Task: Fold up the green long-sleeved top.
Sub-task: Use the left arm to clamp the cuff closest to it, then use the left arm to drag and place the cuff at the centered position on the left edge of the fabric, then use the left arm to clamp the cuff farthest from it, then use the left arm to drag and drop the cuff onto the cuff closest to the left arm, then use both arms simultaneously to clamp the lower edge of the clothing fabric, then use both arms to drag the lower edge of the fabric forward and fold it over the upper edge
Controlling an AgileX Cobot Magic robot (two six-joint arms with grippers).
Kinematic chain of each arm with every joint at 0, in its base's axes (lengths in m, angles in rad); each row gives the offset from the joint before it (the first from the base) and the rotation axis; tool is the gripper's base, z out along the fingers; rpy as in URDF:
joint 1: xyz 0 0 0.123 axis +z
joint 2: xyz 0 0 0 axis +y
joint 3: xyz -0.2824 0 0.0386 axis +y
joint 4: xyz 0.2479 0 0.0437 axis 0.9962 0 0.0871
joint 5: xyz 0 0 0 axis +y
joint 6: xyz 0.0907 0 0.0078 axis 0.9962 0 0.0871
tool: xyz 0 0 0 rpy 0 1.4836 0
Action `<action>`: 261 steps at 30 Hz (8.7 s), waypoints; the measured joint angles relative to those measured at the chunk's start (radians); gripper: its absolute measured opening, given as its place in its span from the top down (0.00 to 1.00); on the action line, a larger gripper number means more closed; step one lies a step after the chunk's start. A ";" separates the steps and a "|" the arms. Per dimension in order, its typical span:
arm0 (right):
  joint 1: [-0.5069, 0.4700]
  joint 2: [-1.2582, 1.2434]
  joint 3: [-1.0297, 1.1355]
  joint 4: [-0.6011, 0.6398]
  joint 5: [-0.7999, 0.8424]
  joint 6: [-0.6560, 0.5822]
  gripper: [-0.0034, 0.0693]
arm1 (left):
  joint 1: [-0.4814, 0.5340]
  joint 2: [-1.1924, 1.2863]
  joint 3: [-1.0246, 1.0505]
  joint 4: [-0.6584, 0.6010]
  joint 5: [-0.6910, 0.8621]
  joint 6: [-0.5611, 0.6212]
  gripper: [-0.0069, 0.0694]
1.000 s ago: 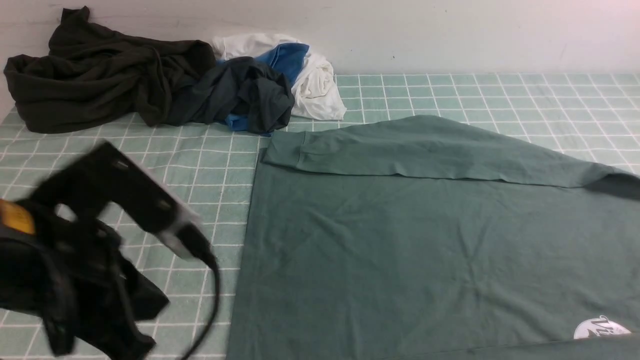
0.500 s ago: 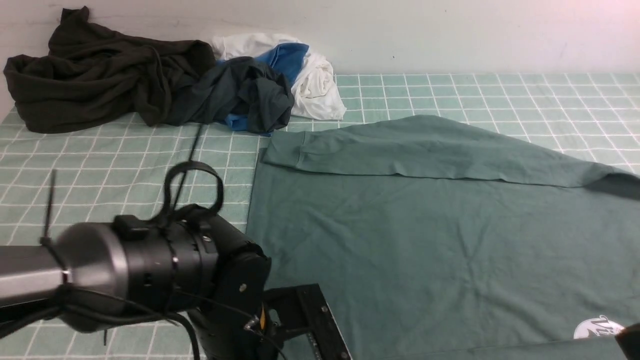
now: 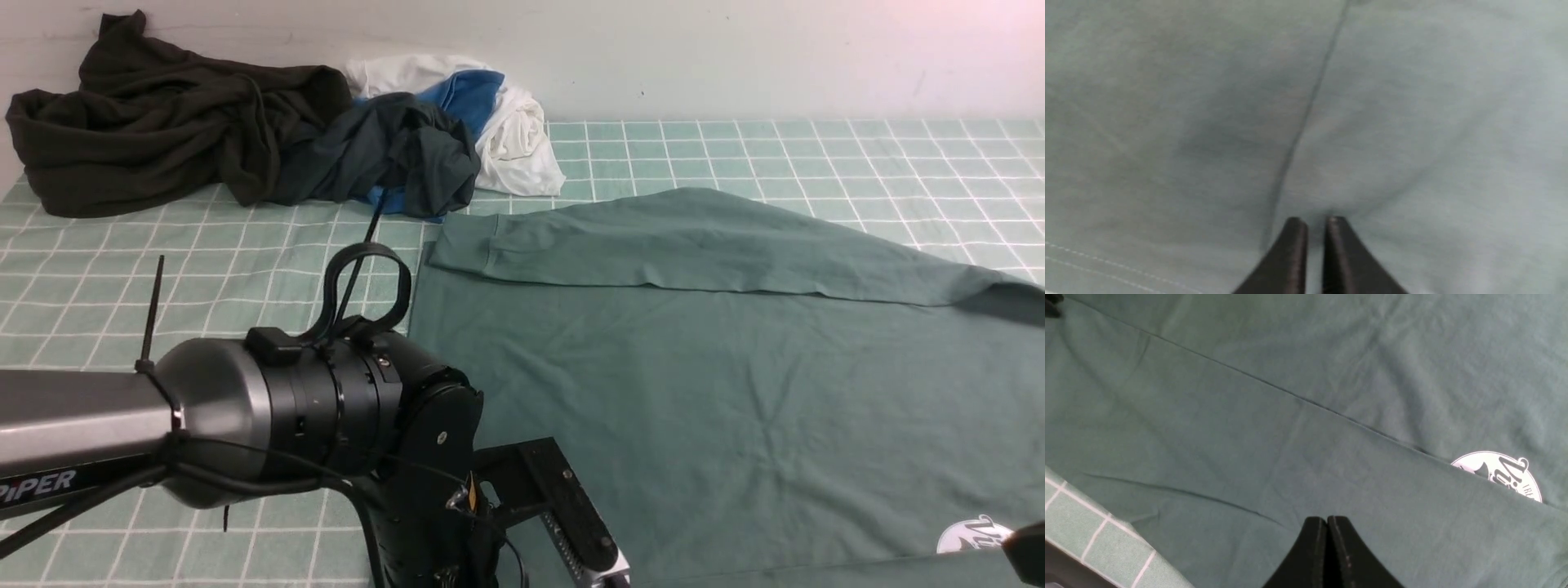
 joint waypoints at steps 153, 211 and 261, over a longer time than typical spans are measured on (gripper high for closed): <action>0.332 0.070 -0.183 -0.234 0.061 0.255 0.95 | -0.250 -0.078 0.171 0.107 0.137 -0.007 0.24; 0.434 0.116 0.273 -0.093 -0.064 -0.343 0.26 | -0.255 -0.475 0.486 0.206 0.214 -0.372 0.87; 0.080 0.591 -0.316 -0.282 -0.202 -0.624 0.95 | 0.294 -0.284 -0.246 0.390 0.264 -0.182 0.87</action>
